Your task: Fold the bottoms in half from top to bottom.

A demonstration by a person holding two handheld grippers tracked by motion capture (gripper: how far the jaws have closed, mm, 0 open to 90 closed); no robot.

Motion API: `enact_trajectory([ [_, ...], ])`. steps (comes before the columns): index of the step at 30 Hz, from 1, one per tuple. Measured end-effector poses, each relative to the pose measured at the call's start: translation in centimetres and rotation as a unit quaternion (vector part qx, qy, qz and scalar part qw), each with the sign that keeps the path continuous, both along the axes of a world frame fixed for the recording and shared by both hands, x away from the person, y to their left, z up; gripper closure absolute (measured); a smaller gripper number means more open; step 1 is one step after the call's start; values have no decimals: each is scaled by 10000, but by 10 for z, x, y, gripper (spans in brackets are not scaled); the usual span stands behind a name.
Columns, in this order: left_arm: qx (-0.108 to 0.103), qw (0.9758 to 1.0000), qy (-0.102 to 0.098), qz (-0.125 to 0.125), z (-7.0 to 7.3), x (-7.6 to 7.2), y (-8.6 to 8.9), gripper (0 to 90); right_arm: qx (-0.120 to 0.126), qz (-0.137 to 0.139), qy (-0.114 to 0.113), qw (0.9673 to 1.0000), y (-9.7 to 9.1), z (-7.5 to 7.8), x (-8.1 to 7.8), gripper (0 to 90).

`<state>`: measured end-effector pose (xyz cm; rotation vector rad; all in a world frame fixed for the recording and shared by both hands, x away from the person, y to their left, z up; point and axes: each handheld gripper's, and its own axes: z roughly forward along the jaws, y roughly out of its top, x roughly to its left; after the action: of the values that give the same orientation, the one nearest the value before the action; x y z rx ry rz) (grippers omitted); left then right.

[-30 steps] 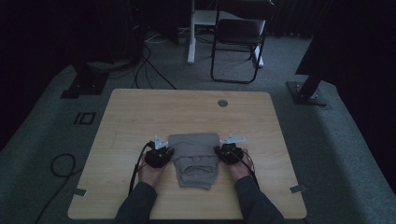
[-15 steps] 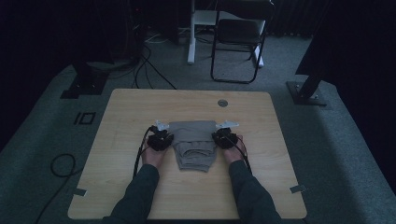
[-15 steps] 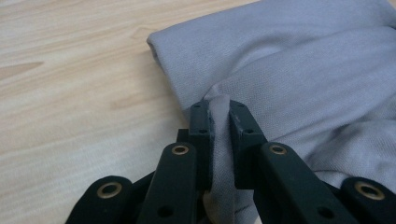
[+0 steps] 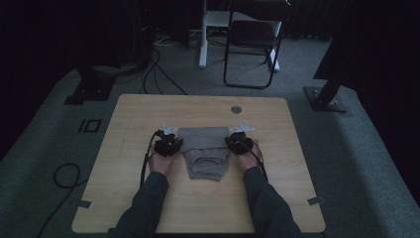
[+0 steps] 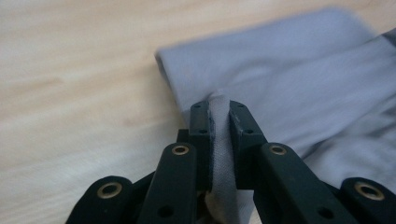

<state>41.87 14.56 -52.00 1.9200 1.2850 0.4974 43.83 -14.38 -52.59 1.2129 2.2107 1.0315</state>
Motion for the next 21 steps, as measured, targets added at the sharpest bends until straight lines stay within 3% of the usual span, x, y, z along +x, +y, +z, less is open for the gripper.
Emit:
enact_trajectory([
  [7, -341, 9972, -625, -212, 52, -17, 6, 821, 394, 84, -487, 9980, -12, 41, -14, 858],
  [11, -509, 9944, -841, -382, 71, -31, 7, 821, 592, 115, -687, 9958, -20, 54, -25, 858],
  [15, -565, 9925, -949, -524, 77, -41, 7, 820, 655, 202, -805, 9944, -26, 63, -38, 858],
  [21, -866, 9902, -901, -626, 72, -57, 11, 819, 720, 345, -900, 9927, -32, 63, -61, 858],
])
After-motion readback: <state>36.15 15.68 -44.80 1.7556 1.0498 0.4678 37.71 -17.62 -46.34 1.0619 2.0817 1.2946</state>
